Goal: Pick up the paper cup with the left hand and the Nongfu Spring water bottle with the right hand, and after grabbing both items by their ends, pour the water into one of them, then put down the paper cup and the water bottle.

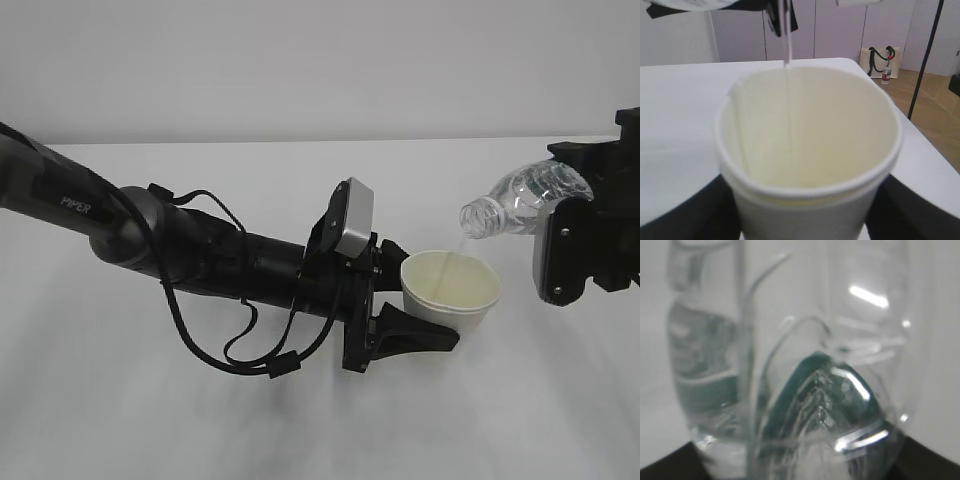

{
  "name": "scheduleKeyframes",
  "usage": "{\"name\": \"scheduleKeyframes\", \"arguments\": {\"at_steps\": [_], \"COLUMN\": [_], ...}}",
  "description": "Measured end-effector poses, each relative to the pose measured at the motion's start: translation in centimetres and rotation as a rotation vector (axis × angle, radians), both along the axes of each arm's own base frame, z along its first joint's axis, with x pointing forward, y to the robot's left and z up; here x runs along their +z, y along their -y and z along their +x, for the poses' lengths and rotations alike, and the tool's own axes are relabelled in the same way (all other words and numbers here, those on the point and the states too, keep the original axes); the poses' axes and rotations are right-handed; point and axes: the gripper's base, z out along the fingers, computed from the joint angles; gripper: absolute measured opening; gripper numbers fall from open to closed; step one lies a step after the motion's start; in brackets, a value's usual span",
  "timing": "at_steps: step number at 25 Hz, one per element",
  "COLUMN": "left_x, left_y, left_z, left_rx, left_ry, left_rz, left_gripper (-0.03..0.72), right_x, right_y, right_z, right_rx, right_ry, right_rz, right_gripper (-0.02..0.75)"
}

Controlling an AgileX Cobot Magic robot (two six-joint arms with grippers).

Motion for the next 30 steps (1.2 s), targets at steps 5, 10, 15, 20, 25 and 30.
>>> {"name": "scheduleKeyframes", "arguments": {"at_steps": [5, 10, 15, 20, 25, 30], "left_x": [0.0, 0.0, 0.0, 0.0, 0.0, 0.0], "left_y": [0.0, 0.0, 0.0, 0.0, 0.0, 0.0], "left_z": [0.0, 0.0, 0.0, 0.0, 0.0, 0.0], "left_rx": [0.0, 0.0, 0.0, 0.0, 0.0, 0.0], "left_ry": [0.0, 0.0, 0.0, 0.0, 0.0, 0.0], "left_rz": [0.0, 0.0, 0.0, 0.0, 0.0, 0.0], "left_gripper": [0.482, 0.482, 0.482, 0.482, 0.482, 0.482], "right_x": [0.0, 0.0, 0.0, 0.0, 0.0, 0.0], "right_y": [0.0, 0.0, 0.0, 0.0, 0.0, 0.0], "right_z": [0.0, 0.0, 0.0, 0.0, 0.0, 0.0], "right_rx": [0.0, 0.0, 0.001, 0.005, 0.005, 0.005], "right_ry": [0.0, 0.0, 0.001, 0.003, 0.003, 0.003], "right_rz": [0.0, 0.0, -0.006, -0.018, -0.02, -0.02], "right_gripper": [0.428, 0.428, 0.428, 0.428, 0.428, 0.428]}}
